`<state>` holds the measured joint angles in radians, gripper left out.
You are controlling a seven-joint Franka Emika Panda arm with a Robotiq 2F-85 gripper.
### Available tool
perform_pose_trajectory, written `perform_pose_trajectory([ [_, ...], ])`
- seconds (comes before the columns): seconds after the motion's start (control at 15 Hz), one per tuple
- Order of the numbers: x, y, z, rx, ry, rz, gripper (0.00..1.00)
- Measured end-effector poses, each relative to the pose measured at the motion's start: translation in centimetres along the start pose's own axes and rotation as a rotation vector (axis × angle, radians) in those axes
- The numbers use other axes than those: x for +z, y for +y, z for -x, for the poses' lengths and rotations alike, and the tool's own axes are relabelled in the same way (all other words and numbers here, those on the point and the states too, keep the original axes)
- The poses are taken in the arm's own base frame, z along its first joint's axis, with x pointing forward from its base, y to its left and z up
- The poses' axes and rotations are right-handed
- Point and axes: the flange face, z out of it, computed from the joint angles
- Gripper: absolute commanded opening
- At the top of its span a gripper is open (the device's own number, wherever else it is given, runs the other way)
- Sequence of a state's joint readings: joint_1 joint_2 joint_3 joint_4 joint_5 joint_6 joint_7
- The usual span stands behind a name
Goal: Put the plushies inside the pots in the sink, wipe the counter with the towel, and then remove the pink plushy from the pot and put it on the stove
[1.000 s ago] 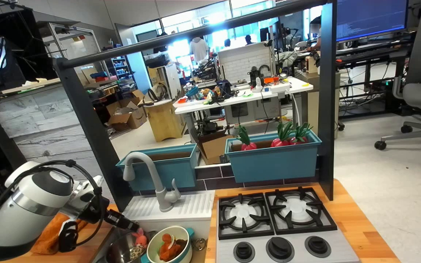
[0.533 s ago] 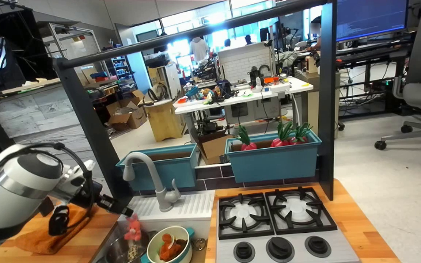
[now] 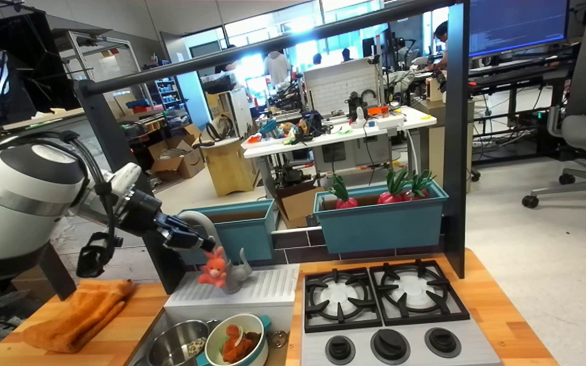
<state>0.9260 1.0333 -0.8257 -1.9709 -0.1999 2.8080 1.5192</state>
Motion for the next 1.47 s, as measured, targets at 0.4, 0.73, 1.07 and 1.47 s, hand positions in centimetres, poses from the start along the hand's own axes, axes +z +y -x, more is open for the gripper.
perform_pose_trajectory([
  [0.4,5.6,7.7,-3.1,0.291,0.026,0.174,0.00],
  [0.73,7.3,10.4,-7.1,0.554,0.087,0.213,0.00],
  [1.07,8.5,12.5,-10.8,0.793,0.185,0.225,0.00],
  [1.47,10.7,13.1,-11.6,1.056,0.310,0.216,0.32],
])
